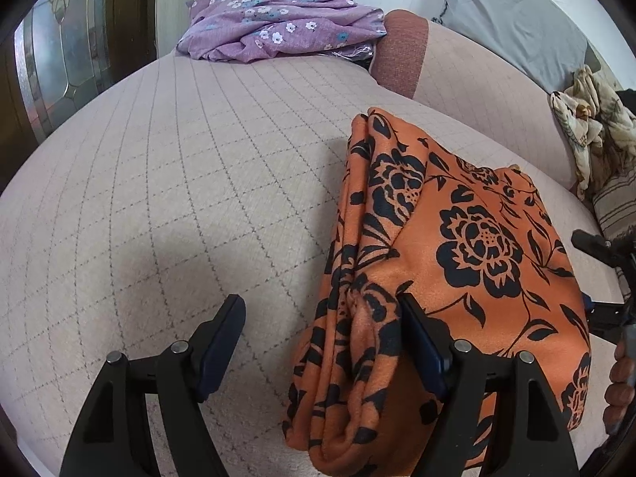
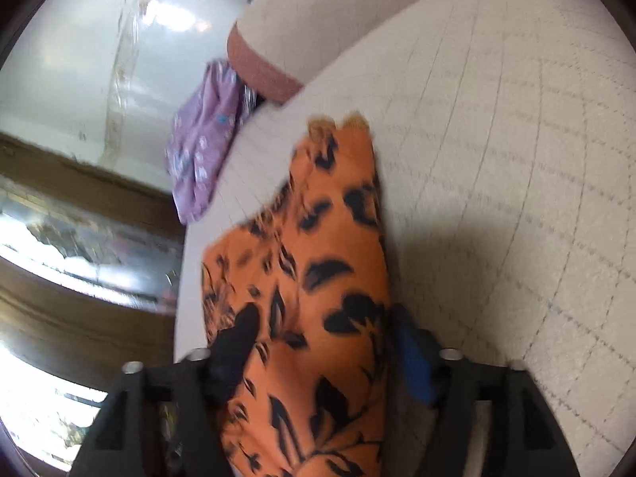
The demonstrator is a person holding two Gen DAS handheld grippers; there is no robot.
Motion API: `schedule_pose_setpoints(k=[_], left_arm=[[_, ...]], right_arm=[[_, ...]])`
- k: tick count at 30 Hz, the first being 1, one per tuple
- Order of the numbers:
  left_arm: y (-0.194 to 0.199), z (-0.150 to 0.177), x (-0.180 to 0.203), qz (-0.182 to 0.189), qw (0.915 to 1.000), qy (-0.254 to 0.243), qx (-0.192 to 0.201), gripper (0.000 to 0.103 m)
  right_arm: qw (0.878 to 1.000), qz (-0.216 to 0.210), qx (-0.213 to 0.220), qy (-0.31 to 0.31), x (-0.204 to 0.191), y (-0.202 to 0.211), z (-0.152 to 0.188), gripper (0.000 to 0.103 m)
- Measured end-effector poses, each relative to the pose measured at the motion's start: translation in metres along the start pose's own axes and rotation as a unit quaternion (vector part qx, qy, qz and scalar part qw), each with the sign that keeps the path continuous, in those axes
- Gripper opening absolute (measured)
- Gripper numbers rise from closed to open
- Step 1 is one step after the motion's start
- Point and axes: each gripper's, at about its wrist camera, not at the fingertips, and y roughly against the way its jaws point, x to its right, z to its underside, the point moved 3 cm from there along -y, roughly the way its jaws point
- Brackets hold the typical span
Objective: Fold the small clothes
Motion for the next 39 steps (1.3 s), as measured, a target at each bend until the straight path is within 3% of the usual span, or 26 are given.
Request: schedule_pose_setpoints(k=[1, 2, 4, 6, 8, 11, 14, 17, 20, 24, 26, 28, 29, 31, 34, 37, 39], left_arm=[[0.0, 0.0, 0.0, 0.002, 1.0, 0.001, -0.001, 0.079], [0.0, -0.001, -0.001, 0.007, 1.0, 0.002, -0.003, 0.079], [0.001, 0.0, -0.001, 0.004, 1.0, 0.001, -0.001, 0.079], [0.001, -0.001, -0.001, 0.003, 1.0, 0.003, -0.002, 0.079], [0.001, -0.001, -0.001, 0.004, 1.0, 0.004, -0.003, 0.079], [0.001, -0.001, -0.002, 0.005, 1.0, 0.006, -0.004, 0.079], [0.001, -0.001, -0.001, 0.004, 1.0, 0.006, -0.004, 0.079], [0.002, -0.001, -0.002, 0.005, 1.0, 0.007, -0.005, 0.079], [0.002, 0.0, -0.002, 0.006, 1.0, 0.003, -0.004, 0.079], [0.002, 0.0, -0.003, 0.005, 1.0, 0.006, -0.004, 0.079], [0.003, 0.0, -0.002, 0.004, 1.0, 0.006, -0.003, 0.079], [0.002, 0.0, -0.002, 0.006, 1.0, 0.005, -0.004, 0.079], [0.002, 0.0, -0.002, 0.009, 0.9999, 0.007, -0.005, 0.079], [0.004, -0.001, -0.003, 0.014, 0.9998, 0.013, -0.004, 0.079], [0.011, -0.008, -0.009, 0.045, 0.998, 0.045, -0.004, 0.079], [0.022, -0.026, -0.013, 0.103, 0.9924, 0.067, 0.004, 0.079], [0.014, -0.046, -0.014, 0.119, 0.9906, 0.065, -0.015, 0.079]], right_arm=[[1.0, 0.011, -0.007, -0.002, 0.002, -0.005, 0.0, 0.063], [0.998, 0.045, -0.045, 0.004, 0.007, -0.02, 0.0, 0.048], [0.997, 0.056, -0.049, 0.03, 0.007, -0.022, 0.004, 0.042], [0.994, 0.078, -0.03, 0.069, -0.012, -0.014, 0.006, 0.044], [0.99, 0.106, -0.018, 0.088, -0.023, -0.008, 0.008, 0.054], [0.981, 0.141, 0.039, 0.129, -0.045, 0.017, 0.007, 0.062], [0.981, 0.106, 0.058, 0.154, -0.074, 0.022, 0.007, 0.062], [0.981, 0.063, 0.02, 0.182, -0.09, 0.008, 0.023, 0.065], [0.98, 0.082, -0.062, 0.17, -0.066, -0.029, 0.04, 0.068], [0.978, 0.088, -0.031, 0.184, -0.076, -0.018, 0.041, 0.067], [0.978, 0.07, -0.019, 0.198, -0.089, -0.013, 0.043, 0.067], [0.975, 0.075, -0.033, 0.207, -0.086, -0.023, 0.046, 0.07], [0.975, 0.087, -0.063, 0.194, -0.072, -0.037, 0.05, 0.07], [0.976, 0.071, -0.049, 0.199, -0.067, -0.041, 0.051, 0.07], [0.979, 0.066, -0.054, 0.186, -0.068, -0.039, 0.05, 0.07], [0.98, 0.051, -0.062, 0.18, -0.064, -0.039, 0.048, 0.07], [0.982, 0.041, -0.062, 0.175, -0.066, -0.039, 0.049, 0.07]])
